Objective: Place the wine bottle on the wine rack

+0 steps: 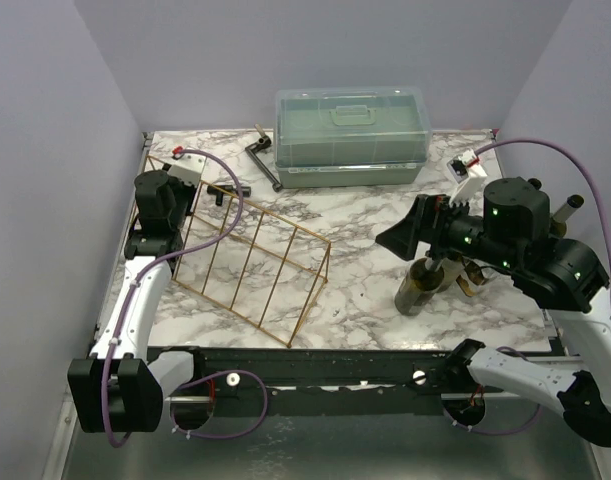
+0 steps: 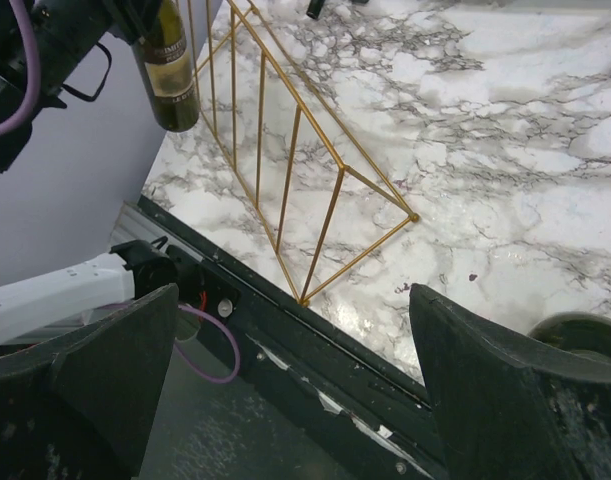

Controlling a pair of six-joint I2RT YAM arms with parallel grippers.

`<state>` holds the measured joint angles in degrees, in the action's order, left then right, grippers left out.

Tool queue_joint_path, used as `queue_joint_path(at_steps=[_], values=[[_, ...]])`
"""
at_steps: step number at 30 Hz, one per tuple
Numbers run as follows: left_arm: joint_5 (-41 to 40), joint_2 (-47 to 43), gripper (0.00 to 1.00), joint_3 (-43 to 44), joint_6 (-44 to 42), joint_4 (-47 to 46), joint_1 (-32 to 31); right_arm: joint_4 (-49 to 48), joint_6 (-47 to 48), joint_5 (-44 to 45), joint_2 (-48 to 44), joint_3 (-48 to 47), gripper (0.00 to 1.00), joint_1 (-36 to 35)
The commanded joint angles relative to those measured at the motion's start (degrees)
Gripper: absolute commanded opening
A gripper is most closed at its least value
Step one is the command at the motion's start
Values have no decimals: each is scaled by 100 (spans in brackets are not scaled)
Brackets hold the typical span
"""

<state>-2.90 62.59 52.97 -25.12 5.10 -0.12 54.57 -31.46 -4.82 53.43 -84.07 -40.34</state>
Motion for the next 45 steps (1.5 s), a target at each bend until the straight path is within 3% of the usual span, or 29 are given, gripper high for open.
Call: queue_joint_path(at_steps=[1,12,18,28,41,45], values=[[666,-378,0,-339,-364,-1372,126,250,-53,-144,249,-382,100,-27],[490,-483,0,-799,-246,-2012,126,-33,-430,-510,453,-218,100,-26],[-95,-434,0,-1208,-63,-2564,138,5,-582,-574,405,-122,100,-24],[-393,-245,0,-1458,204,-2914,143,-401,-885,-885,186,463,100,-26],[-882,-81,0,-1603,288,-3111,144,-383,-744,-881,254,530,100,-27],[-885,-50,9,-1617,379,-3147,144,-463,-704,-893,321,589,100,-24]])
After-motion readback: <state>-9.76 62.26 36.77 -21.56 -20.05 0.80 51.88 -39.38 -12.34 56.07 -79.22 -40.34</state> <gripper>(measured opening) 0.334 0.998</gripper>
